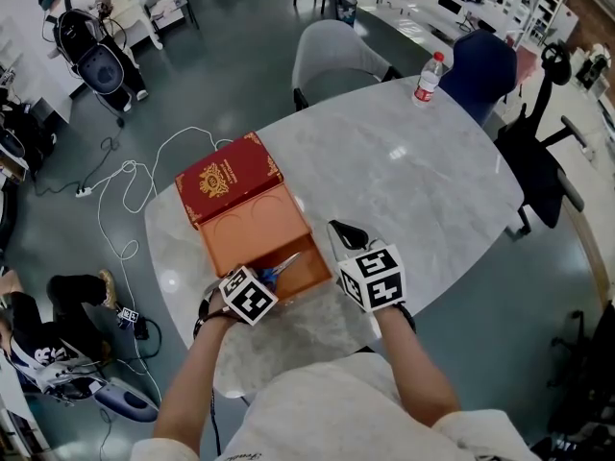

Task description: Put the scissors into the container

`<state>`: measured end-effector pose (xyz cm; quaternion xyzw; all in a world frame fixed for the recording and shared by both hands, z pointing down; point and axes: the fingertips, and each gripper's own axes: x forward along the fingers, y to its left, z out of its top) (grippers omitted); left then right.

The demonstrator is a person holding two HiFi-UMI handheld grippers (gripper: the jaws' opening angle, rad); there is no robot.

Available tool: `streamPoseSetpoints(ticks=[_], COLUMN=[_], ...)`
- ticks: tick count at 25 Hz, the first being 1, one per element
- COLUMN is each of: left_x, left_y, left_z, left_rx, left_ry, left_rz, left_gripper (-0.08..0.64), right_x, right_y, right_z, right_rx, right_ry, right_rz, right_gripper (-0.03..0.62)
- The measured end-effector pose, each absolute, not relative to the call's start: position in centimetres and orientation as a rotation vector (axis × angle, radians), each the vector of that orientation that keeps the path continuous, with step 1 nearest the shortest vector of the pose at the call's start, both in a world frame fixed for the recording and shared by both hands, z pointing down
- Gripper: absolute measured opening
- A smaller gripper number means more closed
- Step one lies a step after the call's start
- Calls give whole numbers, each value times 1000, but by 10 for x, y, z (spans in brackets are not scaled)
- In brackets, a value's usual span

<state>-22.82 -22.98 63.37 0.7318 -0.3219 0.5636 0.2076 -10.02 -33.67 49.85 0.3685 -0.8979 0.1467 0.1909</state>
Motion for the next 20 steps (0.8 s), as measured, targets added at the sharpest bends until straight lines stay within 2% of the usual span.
streamPoseSetpoints(ticks=[20], left_x=[-241], left_y=[-231], left_z=[579], left_rx=[2080], left_ry=[-1152], left_rz=[1305], left_gripper=[86], right_x=[-104], right_y=[-312], right_z=[481], right_rx=[1015], right_ry=[-2545], right_rz=[370], right_gripper=[5])
